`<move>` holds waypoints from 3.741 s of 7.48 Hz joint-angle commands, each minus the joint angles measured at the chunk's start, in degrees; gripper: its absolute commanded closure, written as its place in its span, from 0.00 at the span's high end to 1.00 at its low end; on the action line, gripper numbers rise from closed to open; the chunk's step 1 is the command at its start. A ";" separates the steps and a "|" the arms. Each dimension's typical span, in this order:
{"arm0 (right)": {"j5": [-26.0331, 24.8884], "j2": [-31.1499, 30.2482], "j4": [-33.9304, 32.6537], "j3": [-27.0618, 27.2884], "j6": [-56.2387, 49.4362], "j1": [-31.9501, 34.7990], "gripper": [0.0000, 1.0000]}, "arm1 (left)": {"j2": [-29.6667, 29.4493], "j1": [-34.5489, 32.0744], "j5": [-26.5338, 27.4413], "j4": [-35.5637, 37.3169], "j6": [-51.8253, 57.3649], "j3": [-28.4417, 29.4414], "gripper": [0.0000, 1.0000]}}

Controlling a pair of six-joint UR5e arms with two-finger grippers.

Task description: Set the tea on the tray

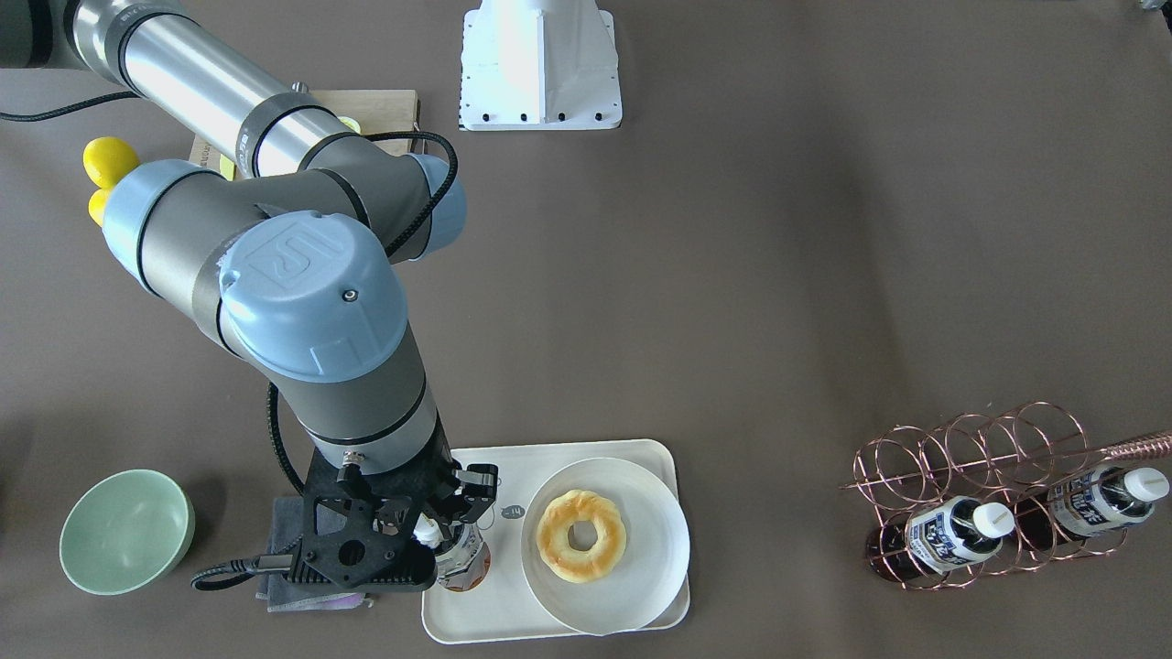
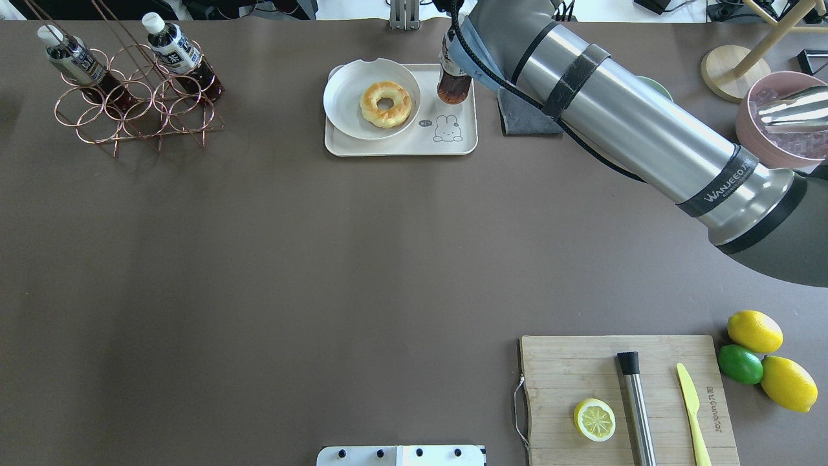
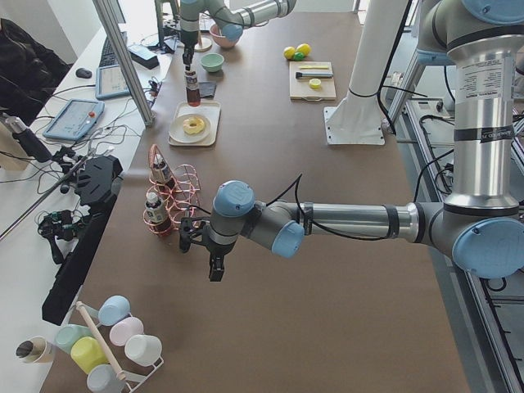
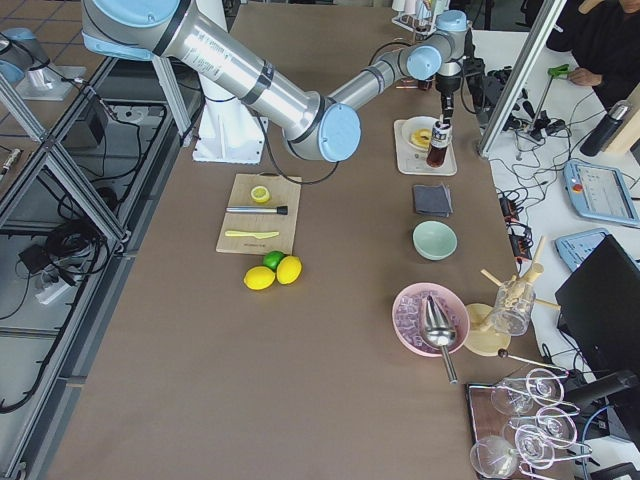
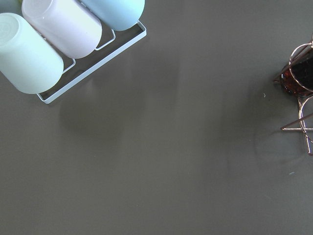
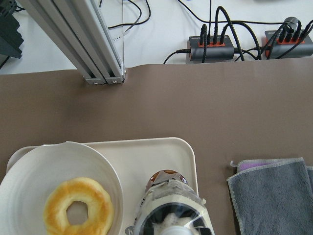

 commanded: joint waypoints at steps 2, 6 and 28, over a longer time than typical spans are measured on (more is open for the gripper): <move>-0.03 0.27 2.06 -1.90 1.27 -1.21 0.00 | -1.73 0.23 -0.06 1.13 0.01 0.67 0.97; 0.50 0.19 0.22 -0.23 0.83 -1.04 0.00 | -2.89 0.23 -0.06 1.67 0.19 1.38 0.97; 1.63 -46.28 -34.15 35.81 -54.00 28.47 1.00 | -2.53 0.49 -0.06 1.31 3.42 5.32 0.97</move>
